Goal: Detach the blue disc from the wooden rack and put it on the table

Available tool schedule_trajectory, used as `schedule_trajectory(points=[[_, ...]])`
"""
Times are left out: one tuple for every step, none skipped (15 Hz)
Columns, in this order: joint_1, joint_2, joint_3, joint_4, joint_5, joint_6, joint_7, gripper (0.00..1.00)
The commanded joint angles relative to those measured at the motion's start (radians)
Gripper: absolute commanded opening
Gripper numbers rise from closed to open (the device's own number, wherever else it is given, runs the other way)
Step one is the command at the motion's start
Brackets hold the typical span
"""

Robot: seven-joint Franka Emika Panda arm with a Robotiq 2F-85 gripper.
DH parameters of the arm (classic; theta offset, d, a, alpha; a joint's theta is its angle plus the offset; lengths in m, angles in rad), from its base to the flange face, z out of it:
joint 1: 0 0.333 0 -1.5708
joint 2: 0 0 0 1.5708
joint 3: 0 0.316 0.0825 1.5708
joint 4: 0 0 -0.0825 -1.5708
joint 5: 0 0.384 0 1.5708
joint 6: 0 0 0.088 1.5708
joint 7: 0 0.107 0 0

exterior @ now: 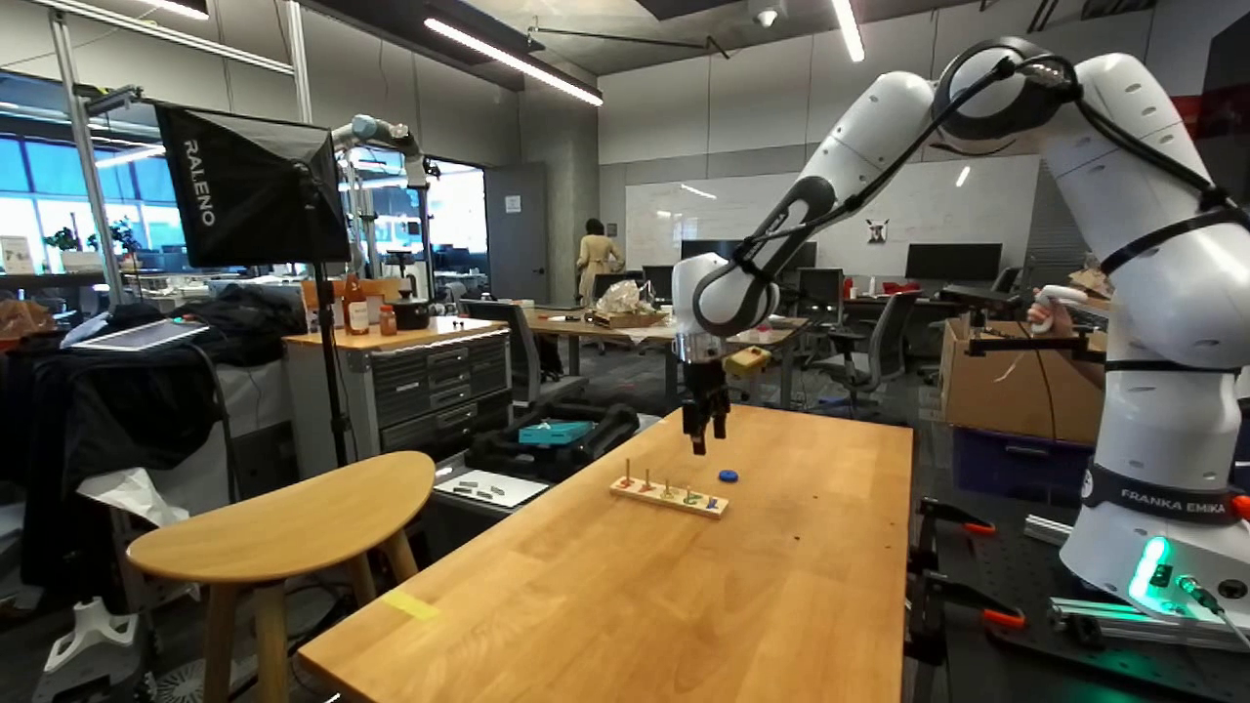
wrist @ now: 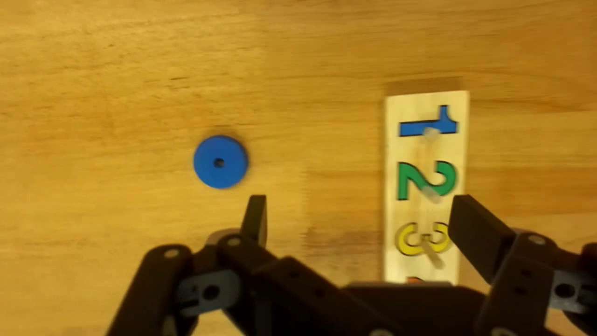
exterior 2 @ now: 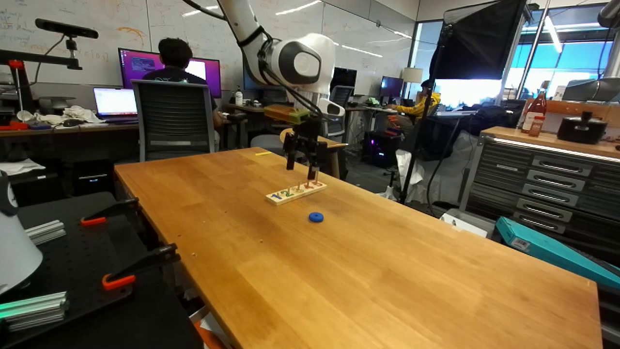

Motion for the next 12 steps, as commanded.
schedule_trajectory(points=[[-0.005,-0.205,0.055,-0.065,0.067,-0.141,-0.087,1.00],[-0.002,-0.249,0.063,-0.060,0.080,-0.204,-0.100,1.00],[0.001,-0.294,0.066,-0.058,0.090,-0.254,-0.109,1.00],[0.006,-0.337,0.068,-0.048,0.097,-0.324,-0.113,1.00],[0.009,-0.383,0.067,-0.046,0.101,-0.373,-0.118,1.00],[0.016,-0.426,0.065,-0.037,0.095,-0.434,-0.117,1.00],[0.019,-0.469,0.060,-0.026,0.088,-0.500,-0.108,1.00],[0.023,-0.373,0.055,-0.011,0.069,-0.412,-0.088,1.00],[0.024,-0.415,0.055,-0.010,0.069,-0.458,-0.088,1.00],[0.025,-0.446,0.055,-0.012,0.068,-0.481,-0.087,1.00],[0.025,-0.464,0.054,-0.016,0.068,-0.492,-0.088,1.00],[0.025,-0.470,0.054,-0.019,0.068,-0.494,-0.088,1.00]])
